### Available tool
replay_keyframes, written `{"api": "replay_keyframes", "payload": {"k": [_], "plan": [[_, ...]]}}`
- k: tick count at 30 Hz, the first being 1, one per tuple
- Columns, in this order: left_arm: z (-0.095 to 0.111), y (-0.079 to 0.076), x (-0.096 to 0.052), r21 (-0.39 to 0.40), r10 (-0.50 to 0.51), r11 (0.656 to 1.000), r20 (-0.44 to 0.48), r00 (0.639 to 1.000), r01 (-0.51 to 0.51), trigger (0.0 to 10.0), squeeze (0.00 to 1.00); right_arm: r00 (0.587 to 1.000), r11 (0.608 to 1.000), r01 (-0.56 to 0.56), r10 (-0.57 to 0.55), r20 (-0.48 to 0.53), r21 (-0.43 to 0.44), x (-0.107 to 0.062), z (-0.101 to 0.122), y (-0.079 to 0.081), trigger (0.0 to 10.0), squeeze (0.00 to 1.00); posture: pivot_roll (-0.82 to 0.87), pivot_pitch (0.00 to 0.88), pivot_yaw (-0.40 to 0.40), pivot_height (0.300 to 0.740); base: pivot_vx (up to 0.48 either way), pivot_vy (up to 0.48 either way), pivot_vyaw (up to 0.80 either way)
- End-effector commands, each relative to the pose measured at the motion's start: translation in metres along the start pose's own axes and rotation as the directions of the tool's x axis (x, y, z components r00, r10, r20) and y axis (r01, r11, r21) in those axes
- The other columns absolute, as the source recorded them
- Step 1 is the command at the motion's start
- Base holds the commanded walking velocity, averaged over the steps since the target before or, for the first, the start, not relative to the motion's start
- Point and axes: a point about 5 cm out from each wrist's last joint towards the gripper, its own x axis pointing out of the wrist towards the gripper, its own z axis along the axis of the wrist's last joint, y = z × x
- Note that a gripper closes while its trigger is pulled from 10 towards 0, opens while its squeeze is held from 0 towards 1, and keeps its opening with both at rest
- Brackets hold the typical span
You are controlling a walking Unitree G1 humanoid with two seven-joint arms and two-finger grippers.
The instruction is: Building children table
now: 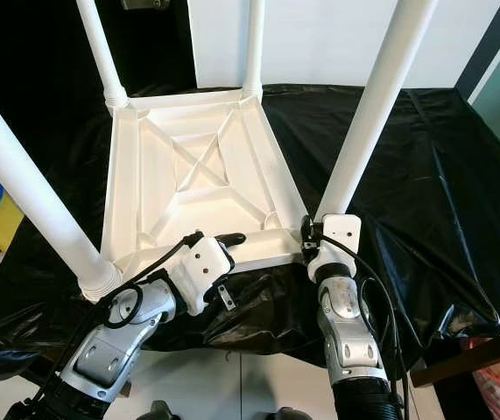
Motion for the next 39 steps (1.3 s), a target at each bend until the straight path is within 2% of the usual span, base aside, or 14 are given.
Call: {"api": "replay_keyframes", "payload": {"k": [1,2,3,9,17,18,19,20,24,25,27,32,34,39], "plan": [[0.0,-0.002,-0.001,0.002,0.018,1.0,-0.009,1.0,-0.018,10.0,0.0,0.996,1.0,0.012,-0.013,-0.085,-0.013,-0.007,-0.017,-0.002,10.0,0.13,0.04,0.052,-0.072,0.74,0.0,0.0,0.0],[0.0,-0.002,-0.001,0.002,0.018,1.0,-0.009,1.0,-0.018,10.0,0.0,0.996,1.0,0.012,-0.013,-0.085,-0.013,-0.007,-0.017,-0.002,10.0,0.13,0.04,0.052,-0.072,0.74,0.0,0.0,0.0],[0.0,-0.002,-0.001,-0.002,0.021,1.0,-0.009,1.0,-0.021,10.0,0.0,0.997,1.0,-0.009,0.008,-0.074,-0.01,-0.008,-0.014,-0.002,10.0,1.0,0.04,0.058,-0.075,0.74,0.0,0.0,0.0],[0.0,-0.003,-0.001,-0.009,0.022,1.0,-0.008,1.0,-0.022,10.0,0.0,0.997,0.998,-0.055,0.055,-0.047,-0.015,-0.012,-0.009,-0.004,10.0,1.0,0.03,0.062,-0.071,0.74,0.0,0.0,0.0],[0.0,-0.003,0.0,-0.012,0.017,1.0,-0.009,1.0,-0.017,10.0,0.0,0.982,0.981,-0.191,0.191,-0.013,-0.025,-0.018,-0.002,-0.019,10.0,1.0,0.02,0.071,-0.059,0.74,0.0,0.0,0.0],[0.0,-0.003,0.0,-0.014,0.015,1.0,-0.009,1.0,-0.015,10.0,0.0,0.965,0.965,-0.261,0.261,-0.01,-0.033,-0.019,0.0,-0.025,10.0,0.16,0.01,0.073,-0.051,0.74,0.0,0.0,0.0],[0.0,-0.003,0.0,-0.014,0.015,1.0,-0.009,1.0,-0.015,10.0,0.0,0.965,0.965,-0.261,0.261,-0.01,-0.033,-0.019,0.0,-0.025,10.0,0.16,0.01,0.073,-0.051,0.74,0.0,0.0,0.0],[0.0,-0.003,0.0,-0.013,0.009,1.0,-0.01,1.0,-0.009,10.0,0.0,0.949,0.947,-0.317,0.317,-0.01,-0.05,-0.018,0.002,-0.033,10.0,0.0,0.01,0.074,-0.048,0.74,0.0,0.0,0.0],[0.0,-0.001,0.0,-0.011,0.005,1.0,-0.009,1.0,-0.005,10.0,0.0,0.911,0.907,-0.411,0.411,-0.023,-0.093,-0.013,0.008,-0.046,10.0,0.0,0.01,0.076,-0.045,0.74,0.0,0.0,0.0],[0.0,0.001,0.0,-0.006,0.007,1.0,-0.01,1.0,-0.007,10.0,0.0,0.874,0.866,-0.486,0.483,-0.054,-0.119,-0.004,0.012,-0.053,10.0,0.0,0.01,0.079,-0.034,0.74,0.0,0.0,0.0],[0.001,0.002,0.001,-0.006,0.008,1.0,-0.01,1.0,-0.008,10.0,0.0,0.86,0.851,-0.511,0.507,-0.063,-0.125,-0.002,0.014,-0.054,10.0,0.0,0.01,0.08,-0.034,0.74,0.0,0.0,0.0],[0.002,0.003,0.001,-0.006,0.011,1.0,-0.007,1.0,-0.011,10.0,0.0,0.824,0.812,-0.566,0.561,-0.081,-0.143,0.007,0.016,-0.051,10.0,0.0,0.01,0.082,-0.033,0.74,0.0,0.0,0.0],[0.002,0.002,0.0,-0.006,0.013,1.0,-0.009,1.0,-0.013,10.0,0.0,0.795,0.782,-0.606,0.6,-0.088,-0.147,0.013,0.017,-0.045,10.0,0.0,0.02,0.083,-0.033,0.74,0.0,0.0,0.0],[0.002,0.002,-0.001,-0.004,0.014,1.0,-0.011,1.0,-0.015,10.0,0.0,0.771,0.758,-0.636,0.63,-0.092,-0.144,0.018,0.016,-0.039,10.0,0.0,0.03,0.083,-0.036,0.74,0.0,0.0,0.0]]}}
